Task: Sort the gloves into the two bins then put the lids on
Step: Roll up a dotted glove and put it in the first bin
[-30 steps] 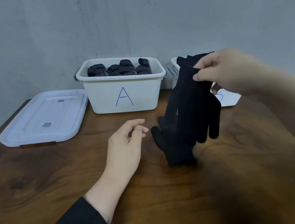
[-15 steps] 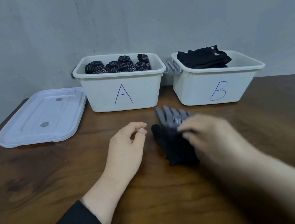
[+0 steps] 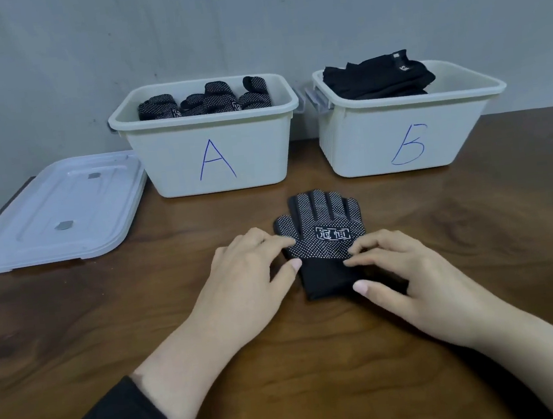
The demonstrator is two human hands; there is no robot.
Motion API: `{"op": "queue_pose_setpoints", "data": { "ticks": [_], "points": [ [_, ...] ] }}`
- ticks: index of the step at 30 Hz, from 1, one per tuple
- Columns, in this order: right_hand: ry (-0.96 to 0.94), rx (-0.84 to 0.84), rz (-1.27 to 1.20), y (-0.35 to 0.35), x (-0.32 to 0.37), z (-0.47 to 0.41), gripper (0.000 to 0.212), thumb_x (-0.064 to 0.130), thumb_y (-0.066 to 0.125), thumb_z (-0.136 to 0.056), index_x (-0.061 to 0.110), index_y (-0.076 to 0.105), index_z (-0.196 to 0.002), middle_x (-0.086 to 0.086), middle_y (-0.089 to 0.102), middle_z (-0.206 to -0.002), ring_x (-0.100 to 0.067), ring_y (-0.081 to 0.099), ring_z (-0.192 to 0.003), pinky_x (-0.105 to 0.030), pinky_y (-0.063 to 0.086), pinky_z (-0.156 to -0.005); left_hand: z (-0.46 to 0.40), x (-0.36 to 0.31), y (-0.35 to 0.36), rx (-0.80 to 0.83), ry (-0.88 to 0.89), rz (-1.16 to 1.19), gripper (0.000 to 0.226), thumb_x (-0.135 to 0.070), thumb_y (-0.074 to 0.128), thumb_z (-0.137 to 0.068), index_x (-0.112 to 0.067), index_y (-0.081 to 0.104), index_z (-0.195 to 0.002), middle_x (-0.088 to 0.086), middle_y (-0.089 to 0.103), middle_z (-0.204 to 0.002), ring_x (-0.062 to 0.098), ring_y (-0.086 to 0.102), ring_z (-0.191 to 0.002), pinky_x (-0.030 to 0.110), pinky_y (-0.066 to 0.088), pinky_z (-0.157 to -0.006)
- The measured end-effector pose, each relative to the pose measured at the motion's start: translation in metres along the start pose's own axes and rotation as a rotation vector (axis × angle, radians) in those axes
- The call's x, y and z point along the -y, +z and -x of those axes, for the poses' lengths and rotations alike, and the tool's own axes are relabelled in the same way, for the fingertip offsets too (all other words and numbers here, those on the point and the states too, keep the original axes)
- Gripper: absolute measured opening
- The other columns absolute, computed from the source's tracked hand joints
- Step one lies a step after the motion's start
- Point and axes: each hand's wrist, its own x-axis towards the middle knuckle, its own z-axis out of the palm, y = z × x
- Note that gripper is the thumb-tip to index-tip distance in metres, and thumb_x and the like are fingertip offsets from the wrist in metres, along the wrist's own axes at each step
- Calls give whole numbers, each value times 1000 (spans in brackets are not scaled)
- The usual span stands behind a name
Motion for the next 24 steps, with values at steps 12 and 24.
{"op": "queue_pose_setpoints", "data": {
  "ticks": [12, 24],
  "points": [
    [-159, 20, 199, 4, -12, -11, 32, 49, 56, -92, 30, 71, -113, 22, 57, -114, -3, 55, -108, -35, 38, -105, -3, -2, 0, 192, 325, -75, 55, -64, 35, -92, -37, 63, -131, -25, 47, -123, -3, 37, -118, 26, 23, -107],
    [-74, -18, 26, 4, -8, -16, 23, 51, 59, -92, 36, 57, -109, 23, 55, -108, -7, 54, -105, -32, 43, -94, -13, -13, 12, 38, 241, -35, 8, -36, 55, -94, -39, 62, -98, -21, 57, -97, 2, 45, -94, 31, 36, -89]
  ]
}}
